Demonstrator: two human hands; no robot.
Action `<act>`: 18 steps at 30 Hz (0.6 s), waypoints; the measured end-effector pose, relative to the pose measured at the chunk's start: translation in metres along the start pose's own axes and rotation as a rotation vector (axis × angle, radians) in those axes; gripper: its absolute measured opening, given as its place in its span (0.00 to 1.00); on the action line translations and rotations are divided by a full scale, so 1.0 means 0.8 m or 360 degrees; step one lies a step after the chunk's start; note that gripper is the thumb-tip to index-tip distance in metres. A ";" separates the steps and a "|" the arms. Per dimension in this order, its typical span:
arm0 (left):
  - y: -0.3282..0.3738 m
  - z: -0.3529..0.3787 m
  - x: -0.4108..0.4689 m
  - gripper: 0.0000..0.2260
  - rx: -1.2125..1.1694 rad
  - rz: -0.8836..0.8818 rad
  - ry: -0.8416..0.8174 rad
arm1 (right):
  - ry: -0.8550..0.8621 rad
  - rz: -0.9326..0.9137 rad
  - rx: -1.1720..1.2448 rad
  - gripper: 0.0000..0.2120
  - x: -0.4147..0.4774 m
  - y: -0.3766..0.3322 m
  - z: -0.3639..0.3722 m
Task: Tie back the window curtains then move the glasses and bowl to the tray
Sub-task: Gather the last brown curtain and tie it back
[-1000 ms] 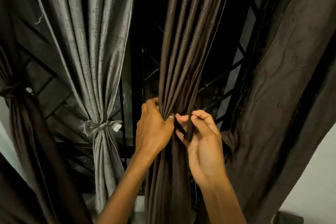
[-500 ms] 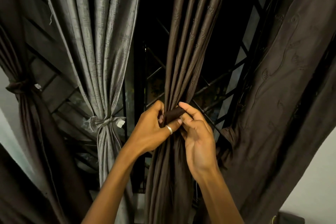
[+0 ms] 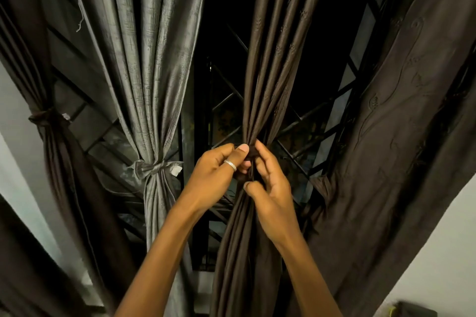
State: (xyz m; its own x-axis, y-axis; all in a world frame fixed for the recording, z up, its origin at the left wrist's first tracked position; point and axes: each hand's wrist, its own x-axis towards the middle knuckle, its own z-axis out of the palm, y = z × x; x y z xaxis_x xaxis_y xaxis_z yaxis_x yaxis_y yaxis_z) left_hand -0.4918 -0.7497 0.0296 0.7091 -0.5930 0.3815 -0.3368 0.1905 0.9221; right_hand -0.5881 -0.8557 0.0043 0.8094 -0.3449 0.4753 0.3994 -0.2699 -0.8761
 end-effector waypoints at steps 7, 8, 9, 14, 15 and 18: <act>0.001 0.007 0.003 0.13 -0.0184 -0.0086 0.0015 | 0.0317 -0.0483 -0.0323 0.34 -0.010 0.027 0.010; 0.003 0.009 0.003 0.13 -0.0189 -0.0090 0.0010 | 0.0364 -0.0549 -0.0392 0.31 -0.010 0.031 0.011; 0.004 0.010 0.004 0.13 -0.0181 -0.0094 0.0013 | 0.0411 -0.0585 -0.0467 0.28 -0.009 0.035 0.010; 0.003 0.009 0.010 0.13 -0.0134 -0.0114 0.0044 | 0.0583 -0.0591 -0.0798 0.16 -0.006 0.039 0.002; 0.001 0.009 0.012 0.13 -0.0132 -0.0117 0.0046 | 0.0585 -0.0598 -0.0815 0.15 -0.006 0.038 0.002; -0.004 0.008 0.014 0.13 -0.0095 -0.0089 0.0058 | 0.0585 -0.0615 -0.0803 0.11 -0.005 0.037 -0.003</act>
State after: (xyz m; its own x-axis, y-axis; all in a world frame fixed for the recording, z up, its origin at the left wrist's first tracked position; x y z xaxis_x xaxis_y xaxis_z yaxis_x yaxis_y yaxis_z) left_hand -0.4870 -0.7620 0.0307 0.7482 -0.5755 0.3303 -0.2590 0.2049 0.9439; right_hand -0.5800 -0.8643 -0.0233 0.4189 -0.3970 0.8167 0.3084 -0.7837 -0.5391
